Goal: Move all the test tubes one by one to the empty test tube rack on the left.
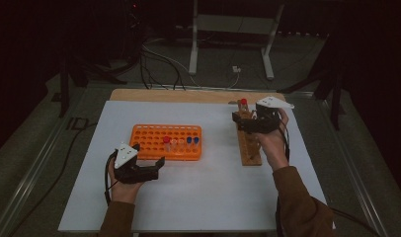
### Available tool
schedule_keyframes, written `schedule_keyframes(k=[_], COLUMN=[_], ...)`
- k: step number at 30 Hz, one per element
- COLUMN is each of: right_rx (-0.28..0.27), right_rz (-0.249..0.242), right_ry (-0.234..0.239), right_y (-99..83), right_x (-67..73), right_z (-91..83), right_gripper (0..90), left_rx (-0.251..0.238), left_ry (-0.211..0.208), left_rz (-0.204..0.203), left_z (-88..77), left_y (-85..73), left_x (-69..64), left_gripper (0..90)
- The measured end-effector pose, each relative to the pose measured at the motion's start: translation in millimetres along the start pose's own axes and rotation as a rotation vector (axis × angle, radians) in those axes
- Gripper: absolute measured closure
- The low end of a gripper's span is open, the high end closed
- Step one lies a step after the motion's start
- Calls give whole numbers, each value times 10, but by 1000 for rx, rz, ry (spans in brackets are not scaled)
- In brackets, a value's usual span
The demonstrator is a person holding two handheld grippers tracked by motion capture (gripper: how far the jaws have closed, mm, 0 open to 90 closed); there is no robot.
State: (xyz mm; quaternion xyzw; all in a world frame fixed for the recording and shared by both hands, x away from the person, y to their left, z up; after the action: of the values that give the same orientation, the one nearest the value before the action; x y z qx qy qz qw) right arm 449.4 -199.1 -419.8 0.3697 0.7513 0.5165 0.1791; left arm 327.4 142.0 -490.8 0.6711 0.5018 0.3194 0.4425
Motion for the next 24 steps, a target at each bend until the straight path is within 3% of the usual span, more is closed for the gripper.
schedule_keyframes(k=[10, 15, 24], right_rx=[24, 45, 87], right_rz=[51, 110, 193], right_ry=[-45, -77, -119], right_y=[-39, -83, -178], right_x=[-336, -522, -727], right_z=[277, 426, 595], right_gripper=[25, 56, 188], left_rx=[1, 4, 4], left_ry=[10, 10, 1], left_rz=[-7, -24, -29], left_z=[-15, -16, -9], left_y=[-15, -22, -22], left_x=[22, 45, 26], left_gripper=[3, 4, 3])
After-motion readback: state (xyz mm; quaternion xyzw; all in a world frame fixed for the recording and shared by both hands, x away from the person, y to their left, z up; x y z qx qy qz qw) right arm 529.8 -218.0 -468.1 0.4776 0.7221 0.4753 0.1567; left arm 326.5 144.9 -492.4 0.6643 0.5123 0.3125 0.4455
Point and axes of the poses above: each handheld gripper's, and its own axes: z roughly forward along the jaws, y roughly out of its top, x roughly to its left, the point moved 6 cm from there along z, roughly forward along the jaws, and after that the axes turned 14 degrees about y, right-handed, at the moved point
